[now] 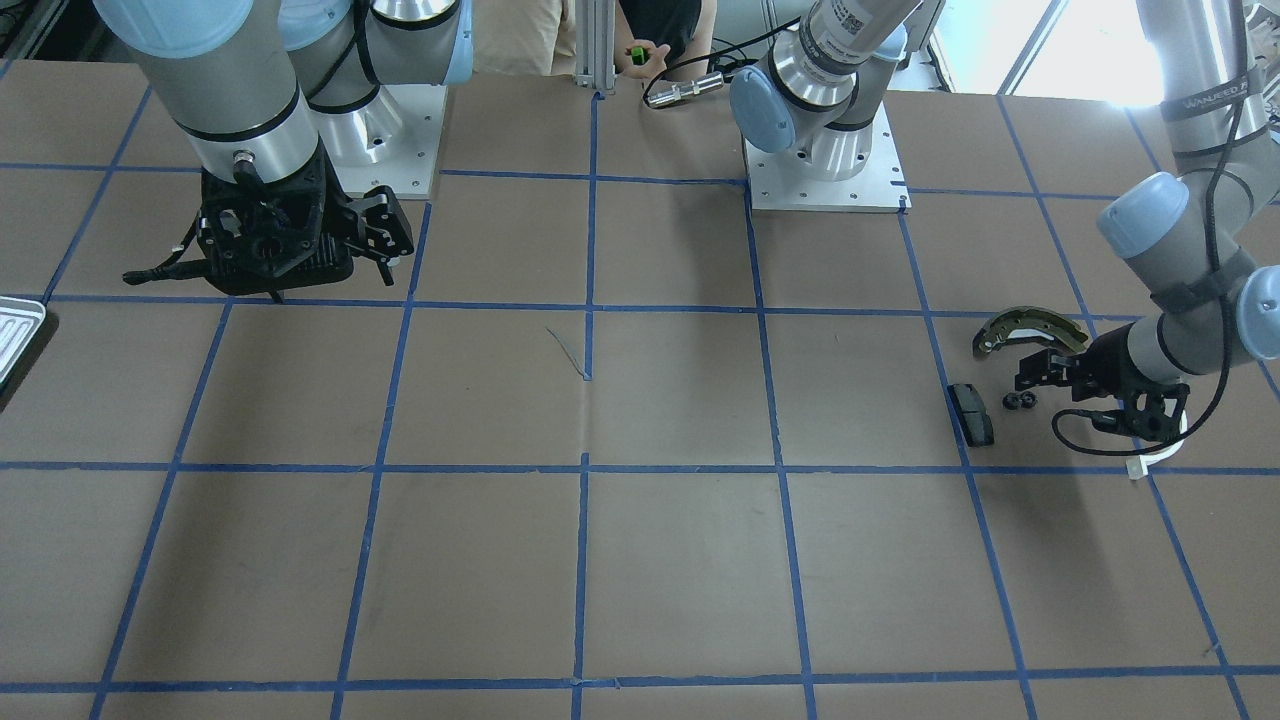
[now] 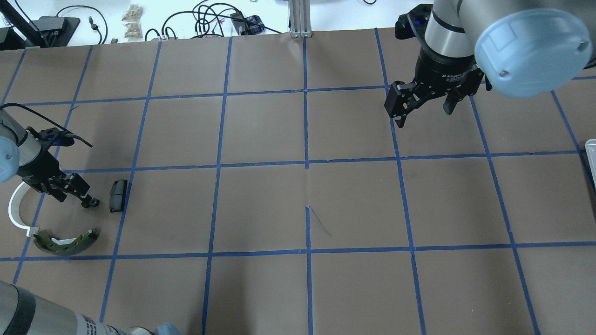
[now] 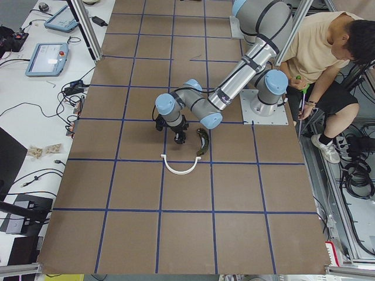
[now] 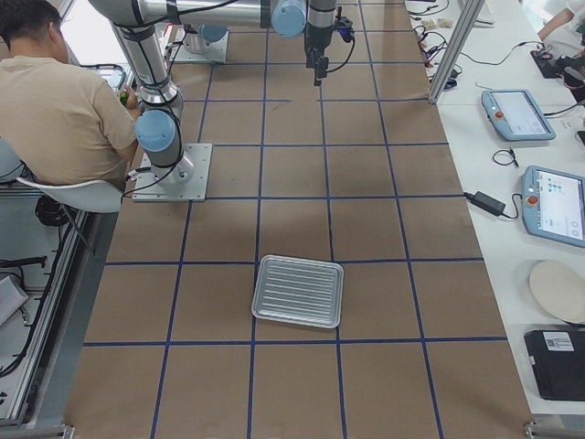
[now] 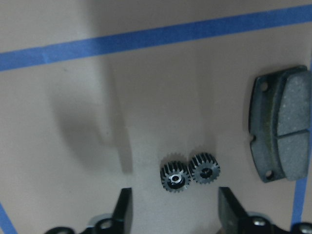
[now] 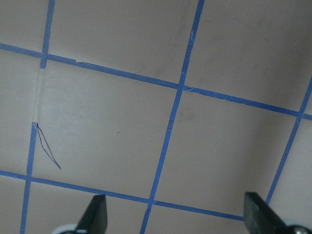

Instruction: Place bearing gear from tray to pile

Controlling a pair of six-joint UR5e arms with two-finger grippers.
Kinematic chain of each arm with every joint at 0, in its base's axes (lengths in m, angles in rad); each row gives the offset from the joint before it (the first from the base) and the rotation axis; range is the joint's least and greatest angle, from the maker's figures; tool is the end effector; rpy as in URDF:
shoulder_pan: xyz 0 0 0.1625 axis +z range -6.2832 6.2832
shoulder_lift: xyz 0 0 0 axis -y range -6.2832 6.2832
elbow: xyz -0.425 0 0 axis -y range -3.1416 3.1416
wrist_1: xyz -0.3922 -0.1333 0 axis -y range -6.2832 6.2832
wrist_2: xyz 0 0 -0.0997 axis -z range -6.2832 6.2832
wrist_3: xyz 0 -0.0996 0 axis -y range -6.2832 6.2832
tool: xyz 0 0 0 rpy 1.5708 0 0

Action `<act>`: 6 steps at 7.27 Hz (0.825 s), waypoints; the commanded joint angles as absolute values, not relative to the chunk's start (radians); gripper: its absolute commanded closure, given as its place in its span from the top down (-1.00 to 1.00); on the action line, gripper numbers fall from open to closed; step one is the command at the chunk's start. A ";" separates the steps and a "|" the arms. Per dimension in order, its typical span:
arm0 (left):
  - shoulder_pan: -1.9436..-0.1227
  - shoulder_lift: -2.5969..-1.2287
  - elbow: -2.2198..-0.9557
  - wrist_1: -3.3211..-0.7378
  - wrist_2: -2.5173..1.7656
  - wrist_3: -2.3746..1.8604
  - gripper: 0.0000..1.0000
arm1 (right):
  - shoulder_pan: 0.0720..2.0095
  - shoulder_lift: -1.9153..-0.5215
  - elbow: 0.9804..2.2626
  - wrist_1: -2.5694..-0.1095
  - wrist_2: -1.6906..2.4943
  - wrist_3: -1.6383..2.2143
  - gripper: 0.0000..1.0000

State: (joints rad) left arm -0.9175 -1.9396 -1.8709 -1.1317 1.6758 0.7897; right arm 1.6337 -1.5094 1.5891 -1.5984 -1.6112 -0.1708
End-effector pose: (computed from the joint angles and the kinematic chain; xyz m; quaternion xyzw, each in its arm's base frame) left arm 0.2279 -0.4998 0.1965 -0.0736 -0.9893 -0.1204 0.0365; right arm 0.1612 -0.5023 0.4509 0.1170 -0.9926 -0.0271 0.0188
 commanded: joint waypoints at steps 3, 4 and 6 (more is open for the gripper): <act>-0.942 -1.899 -1.858 -1.138 1.675 0.778 1.00 | 1.634 -1.509 1.589 -1.598 -1.611 -0.170 1.00; -0.969 -1.876 -1.838 -1.143 1.671 0.767 1.00 | 1.634 -1.509 1.589 -1.598 -1.611 -0.170 1.00; -1.102 -1.809 -1.780 -1.247 1.655 0.585 1.00 | 1.634 -1.508 1.589 -1.598 -1.611 -0.170 1.00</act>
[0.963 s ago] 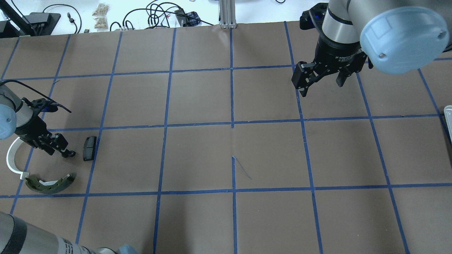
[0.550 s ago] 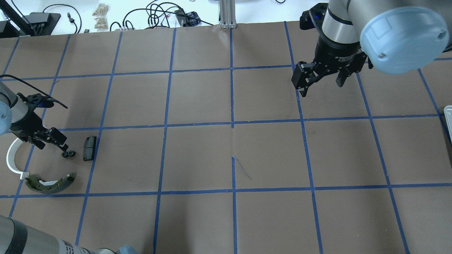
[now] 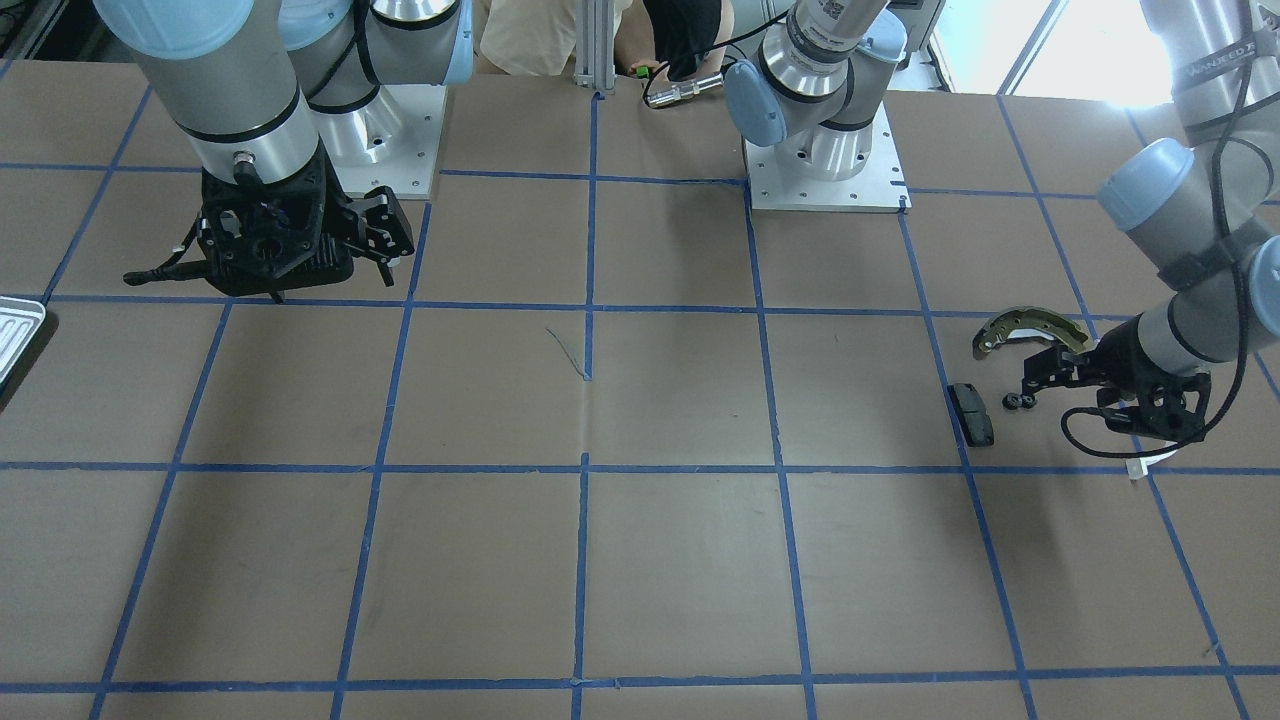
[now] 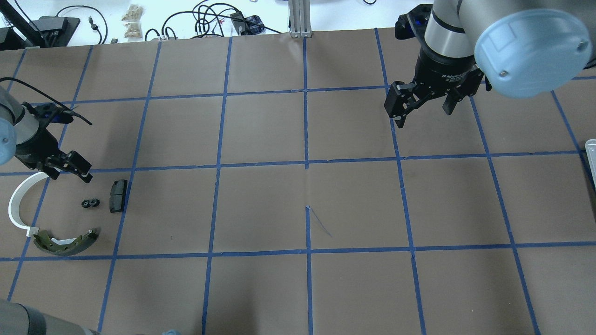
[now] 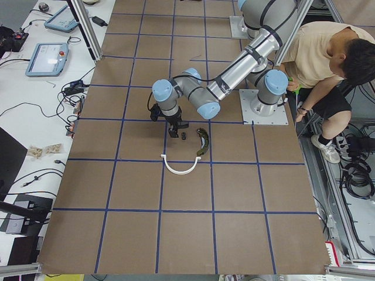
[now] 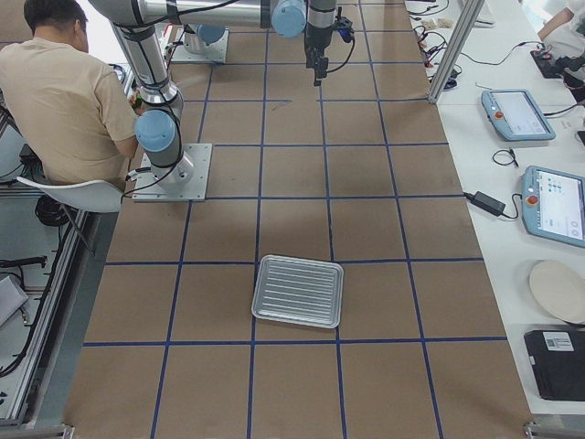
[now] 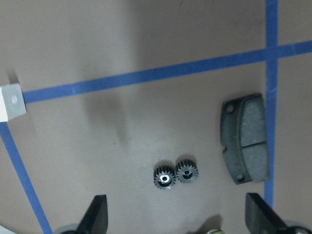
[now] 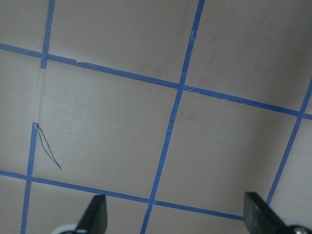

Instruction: Place bearing gear from tray to pile

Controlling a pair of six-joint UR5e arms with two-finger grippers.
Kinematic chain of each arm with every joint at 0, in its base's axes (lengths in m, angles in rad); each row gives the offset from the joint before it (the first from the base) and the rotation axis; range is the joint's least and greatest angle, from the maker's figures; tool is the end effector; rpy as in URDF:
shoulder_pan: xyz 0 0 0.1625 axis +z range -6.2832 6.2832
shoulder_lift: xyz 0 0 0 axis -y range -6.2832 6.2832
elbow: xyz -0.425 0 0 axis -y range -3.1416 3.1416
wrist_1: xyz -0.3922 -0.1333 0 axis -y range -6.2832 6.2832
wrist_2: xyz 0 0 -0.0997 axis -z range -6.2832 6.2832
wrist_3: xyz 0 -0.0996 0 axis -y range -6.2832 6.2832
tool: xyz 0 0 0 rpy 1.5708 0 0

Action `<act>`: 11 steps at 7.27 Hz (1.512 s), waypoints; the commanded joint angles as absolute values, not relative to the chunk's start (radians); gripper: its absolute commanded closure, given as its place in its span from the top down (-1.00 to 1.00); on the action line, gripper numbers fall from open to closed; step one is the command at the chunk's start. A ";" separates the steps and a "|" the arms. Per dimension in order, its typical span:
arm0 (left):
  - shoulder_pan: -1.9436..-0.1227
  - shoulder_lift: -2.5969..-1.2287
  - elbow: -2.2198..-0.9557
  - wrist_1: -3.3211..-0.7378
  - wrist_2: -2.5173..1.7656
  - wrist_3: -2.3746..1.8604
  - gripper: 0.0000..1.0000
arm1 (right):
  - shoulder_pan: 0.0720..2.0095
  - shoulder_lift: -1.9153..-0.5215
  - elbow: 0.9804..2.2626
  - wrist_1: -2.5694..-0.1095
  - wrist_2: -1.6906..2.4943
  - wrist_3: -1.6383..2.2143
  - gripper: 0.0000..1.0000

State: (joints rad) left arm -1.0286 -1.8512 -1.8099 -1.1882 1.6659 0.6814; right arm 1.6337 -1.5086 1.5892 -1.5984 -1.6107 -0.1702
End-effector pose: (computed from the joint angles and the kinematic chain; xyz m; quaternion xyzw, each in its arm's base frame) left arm 0.1743 -0.5293 0.2644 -0.0725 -0.9939 -0.0832 0.0004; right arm 0.1612 -0.5025 0.4504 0.1167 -0.9926 -0.0275 0.0185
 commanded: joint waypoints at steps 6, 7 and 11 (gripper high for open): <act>-1.533 -1.566 -1.720 -1.440 1.585 0.279 1.00 | 1.632 -1.508 1.589 -1.597 -1.609 -0.169 1.00; -1.592 -1.554 -1.732 -1.443 1.585 0.279 1.00 | 1.632 -1.509 1.589 -1.597 -1.611 -0.169 1.00; -1.614 -1.523 -1.736 -1.480 1.575 0.250 1.00 | 1.632 -1.509 1.589 -1.597 -1.611 -0.169 1.00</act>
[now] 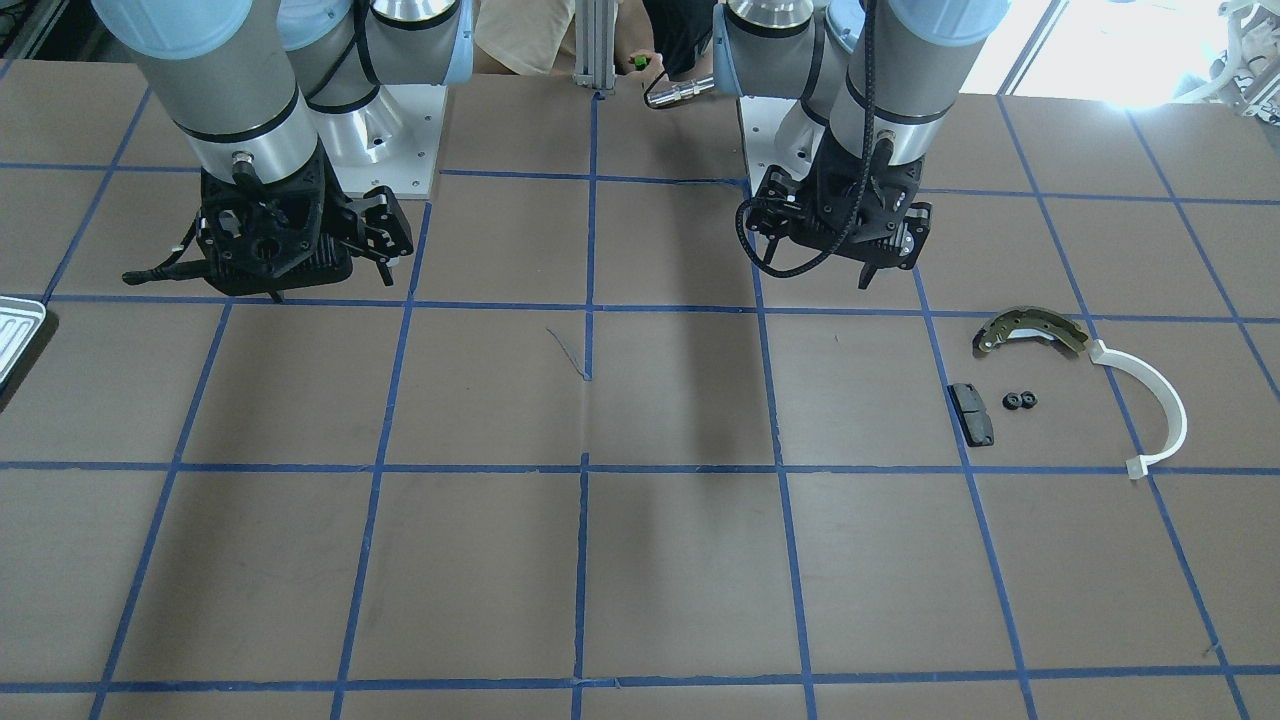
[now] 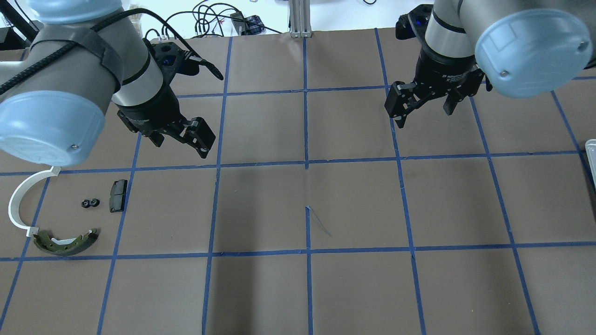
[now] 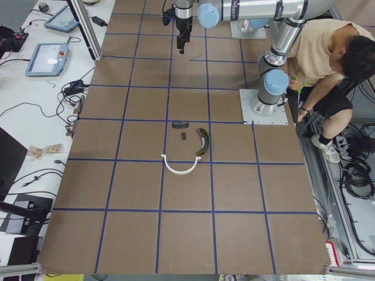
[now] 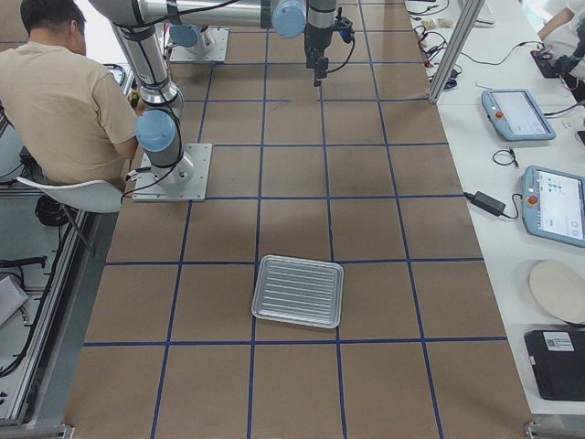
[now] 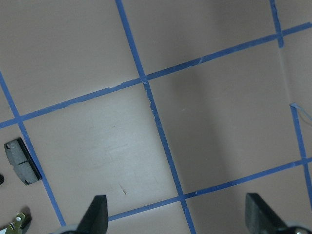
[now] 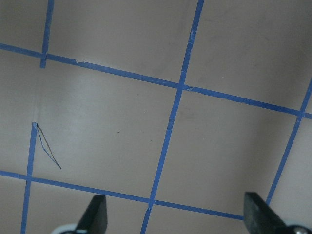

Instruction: Place bearing gear from tray to pile

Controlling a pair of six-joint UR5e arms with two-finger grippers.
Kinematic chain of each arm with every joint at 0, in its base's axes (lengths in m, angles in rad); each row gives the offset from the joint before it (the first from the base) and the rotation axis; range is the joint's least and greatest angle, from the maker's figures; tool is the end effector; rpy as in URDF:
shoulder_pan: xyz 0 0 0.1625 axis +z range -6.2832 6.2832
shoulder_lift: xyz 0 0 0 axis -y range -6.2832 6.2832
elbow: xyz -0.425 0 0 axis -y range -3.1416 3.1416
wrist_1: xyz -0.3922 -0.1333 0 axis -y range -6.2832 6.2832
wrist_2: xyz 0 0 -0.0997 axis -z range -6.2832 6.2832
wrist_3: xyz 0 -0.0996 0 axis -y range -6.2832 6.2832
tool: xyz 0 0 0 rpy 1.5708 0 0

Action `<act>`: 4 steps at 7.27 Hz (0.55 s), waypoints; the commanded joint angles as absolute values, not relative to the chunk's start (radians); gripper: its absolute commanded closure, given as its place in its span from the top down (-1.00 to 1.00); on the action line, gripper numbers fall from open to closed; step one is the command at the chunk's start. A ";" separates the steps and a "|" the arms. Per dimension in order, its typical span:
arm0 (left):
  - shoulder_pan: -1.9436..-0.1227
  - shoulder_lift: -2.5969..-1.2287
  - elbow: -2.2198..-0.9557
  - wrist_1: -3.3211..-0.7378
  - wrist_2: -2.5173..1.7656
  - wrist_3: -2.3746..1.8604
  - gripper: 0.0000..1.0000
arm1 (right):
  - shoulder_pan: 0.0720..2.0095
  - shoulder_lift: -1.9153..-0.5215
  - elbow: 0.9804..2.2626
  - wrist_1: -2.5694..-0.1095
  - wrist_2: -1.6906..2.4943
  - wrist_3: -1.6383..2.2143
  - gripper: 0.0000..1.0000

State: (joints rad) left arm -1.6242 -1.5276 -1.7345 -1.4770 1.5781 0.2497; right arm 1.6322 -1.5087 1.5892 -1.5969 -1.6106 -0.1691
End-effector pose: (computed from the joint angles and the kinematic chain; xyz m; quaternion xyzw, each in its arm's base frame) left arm -0.1574 -0.4603 0.4377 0.1510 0.9884 0.0136 0.0023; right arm 0.1605 -0.5025 0.4503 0.1155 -0.9927 -0.0282 0.0184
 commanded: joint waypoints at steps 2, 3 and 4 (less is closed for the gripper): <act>-1.553 -1.532 -1.740 -1.480 1.575 0.262 1.00 | 1.632 -1.509 1.589 -1.597 -1.611 -0.169 1.00; -1.546 -1.520 -1.741 -1.489 1.583 0.262 1.00 | 1.632 -1.509 1.589 -1.597 -1.611 -0.169 1.00; -1.551 -1.520 -1.740 -1.489 1.582 0.262 1.00 | 1.632 -1.508 1.589 -1.597 -1.611 -0.169 1.00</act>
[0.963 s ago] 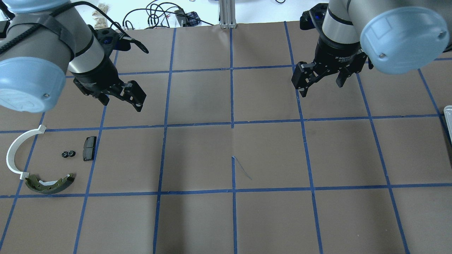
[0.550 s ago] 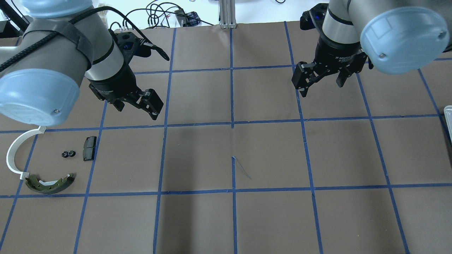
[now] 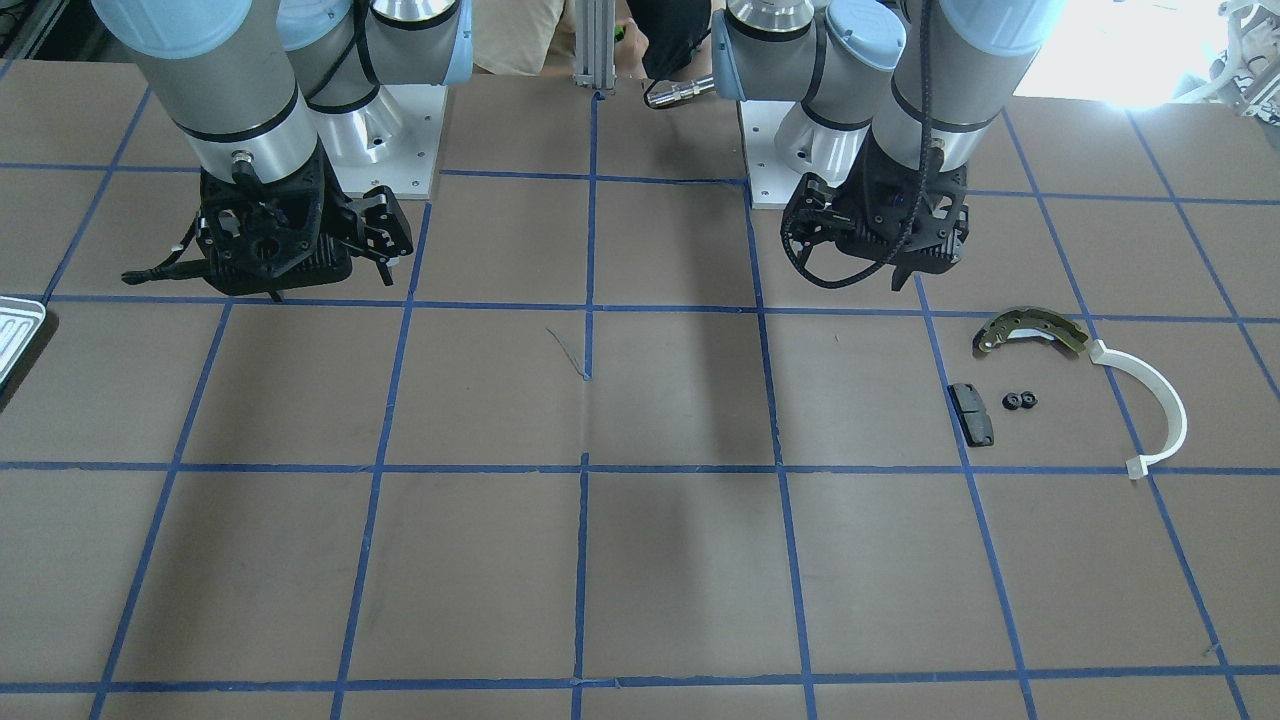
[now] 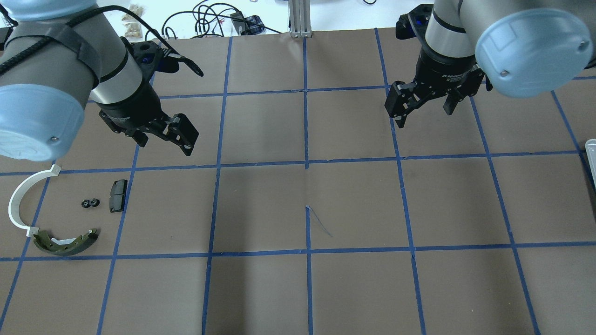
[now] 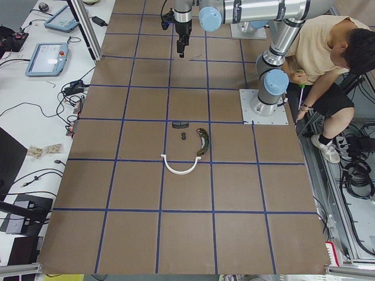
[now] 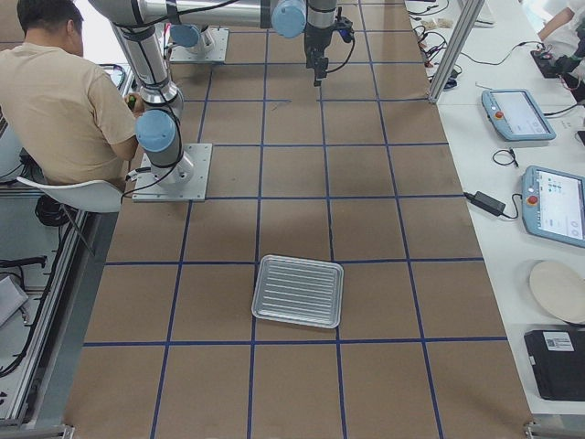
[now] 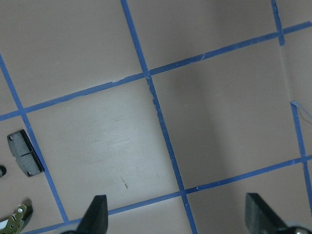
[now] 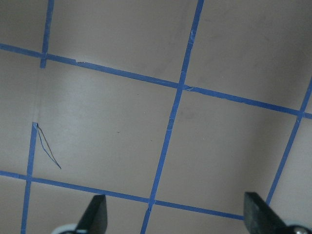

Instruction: Place bearing gear from tray to pile

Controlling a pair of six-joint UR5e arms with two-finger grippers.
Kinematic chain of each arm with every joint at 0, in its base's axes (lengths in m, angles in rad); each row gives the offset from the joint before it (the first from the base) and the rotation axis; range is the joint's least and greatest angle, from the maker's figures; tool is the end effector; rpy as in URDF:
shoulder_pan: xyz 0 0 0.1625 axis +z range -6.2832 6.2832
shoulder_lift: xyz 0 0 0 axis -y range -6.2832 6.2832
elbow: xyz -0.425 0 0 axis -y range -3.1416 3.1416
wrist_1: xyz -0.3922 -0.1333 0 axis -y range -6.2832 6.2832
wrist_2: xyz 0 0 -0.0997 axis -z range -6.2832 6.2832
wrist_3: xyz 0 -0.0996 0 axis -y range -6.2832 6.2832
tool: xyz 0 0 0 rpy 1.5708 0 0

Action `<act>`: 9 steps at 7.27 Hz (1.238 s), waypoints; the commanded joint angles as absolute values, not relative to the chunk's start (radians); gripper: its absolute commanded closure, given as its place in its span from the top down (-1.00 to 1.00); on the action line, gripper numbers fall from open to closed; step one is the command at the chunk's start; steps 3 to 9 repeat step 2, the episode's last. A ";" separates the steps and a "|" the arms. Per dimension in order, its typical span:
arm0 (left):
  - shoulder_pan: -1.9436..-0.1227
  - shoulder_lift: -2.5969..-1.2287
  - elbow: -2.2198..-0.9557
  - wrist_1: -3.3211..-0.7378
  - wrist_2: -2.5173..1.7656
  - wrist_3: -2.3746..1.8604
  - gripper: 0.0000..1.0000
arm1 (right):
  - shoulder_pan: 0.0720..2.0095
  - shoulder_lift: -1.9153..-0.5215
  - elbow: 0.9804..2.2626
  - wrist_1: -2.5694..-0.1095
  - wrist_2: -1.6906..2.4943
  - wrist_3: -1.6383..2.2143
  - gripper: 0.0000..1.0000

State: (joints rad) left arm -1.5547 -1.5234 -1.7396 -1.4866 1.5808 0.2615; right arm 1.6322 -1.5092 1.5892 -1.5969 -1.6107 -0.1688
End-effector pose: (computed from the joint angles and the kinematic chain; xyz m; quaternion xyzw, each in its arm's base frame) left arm -0.1248 -0.4672 0.4363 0.1225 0.9923 0.0191 0.0024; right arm 0.1605 -0.5024 0.4506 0.1153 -0.9928 -0.0280 0.0185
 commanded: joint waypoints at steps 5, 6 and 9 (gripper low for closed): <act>-1.551 -1.520 -1.740 -1.489 1.578 0.262 1.00 | 1.631 -1.508 1.589 -1.597 -1.611 -0.169 1.00; -1.551 -1.520 -1.740 -1.489 1.578 0.262 1.00 | 1.631 -1.508 1.589 -1.597 -1.611 -0.169 1.00; -1.551 -1.520 -1.740 -1.489 1.578 0.262 1.00 | 1.631 -1.508 1.589 -1.597 -1.611 -0.169 1.00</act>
